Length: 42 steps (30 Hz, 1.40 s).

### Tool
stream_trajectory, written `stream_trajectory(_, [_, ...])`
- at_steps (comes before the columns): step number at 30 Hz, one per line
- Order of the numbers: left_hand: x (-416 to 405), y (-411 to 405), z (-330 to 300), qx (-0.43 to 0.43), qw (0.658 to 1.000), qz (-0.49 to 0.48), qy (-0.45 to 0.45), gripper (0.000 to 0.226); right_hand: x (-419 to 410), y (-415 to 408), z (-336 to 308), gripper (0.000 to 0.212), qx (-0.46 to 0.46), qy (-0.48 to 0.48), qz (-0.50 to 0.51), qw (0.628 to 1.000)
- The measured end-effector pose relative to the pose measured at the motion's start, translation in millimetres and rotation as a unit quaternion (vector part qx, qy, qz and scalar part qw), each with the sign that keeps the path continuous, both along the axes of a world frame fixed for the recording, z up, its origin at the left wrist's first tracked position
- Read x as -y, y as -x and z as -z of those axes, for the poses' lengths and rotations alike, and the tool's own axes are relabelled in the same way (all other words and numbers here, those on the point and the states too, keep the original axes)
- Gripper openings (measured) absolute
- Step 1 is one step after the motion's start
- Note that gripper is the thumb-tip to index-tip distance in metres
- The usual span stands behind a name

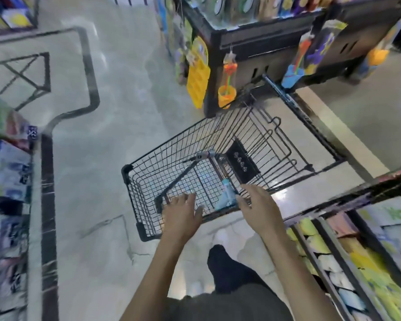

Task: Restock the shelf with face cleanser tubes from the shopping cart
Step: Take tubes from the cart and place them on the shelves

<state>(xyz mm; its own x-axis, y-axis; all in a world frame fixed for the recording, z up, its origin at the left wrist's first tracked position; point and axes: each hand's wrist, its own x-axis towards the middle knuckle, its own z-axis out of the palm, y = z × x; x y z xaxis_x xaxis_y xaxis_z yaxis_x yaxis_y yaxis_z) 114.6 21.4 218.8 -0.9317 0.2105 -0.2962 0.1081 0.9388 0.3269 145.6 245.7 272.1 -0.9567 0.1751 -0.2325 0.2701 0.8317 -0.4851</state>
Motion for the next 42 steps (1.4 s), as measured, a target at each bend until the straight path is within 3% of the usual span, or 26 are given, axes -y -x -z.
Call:
stream_trajectory(10, [-73,88,74,0.159,0.986,-0.043,-0.036,0.052,-52,131,91,0.042,0.149,0.003,-0.027,0.988])
stream_trajectory(15, [-102,122,144,0.243,0.965,-0.078,-0.057,0.047,-54,178,184,0.048,0.229,0.026,-0.008,0.973])
stream_trajectory(21, [-126,141,271,0.304,0.948,-0.078,-0.049,0.045,-56,211,313,0.046,0.304,0.016,0.001,0.953])
stream_trajectory(26, [-139,141,364,0.312,0.948,-0.051,-0.03,0.042,-54,217,405,0.047,0.316,-0.01,-0.009,0.949])
stream_trajectory(30, [-145,140,410,0.321,0.947,-0.028,-0.012,0.059,-56,220,448,0.046,0.32,-0.037,-0.004,0.947])
stream_trajectory(38, [-156,136,437,0.286,0.958,-0.027,-0.005,0.059,-53,219,483,0.034,0.245,-0.108,0.003,0.963])
stream_trajectory(42, [-152,138,433,0.282,0.958,-0.029,-0.03,0.045,-61,221,478,0.042,0.256,-0.067,0.037,0.964])
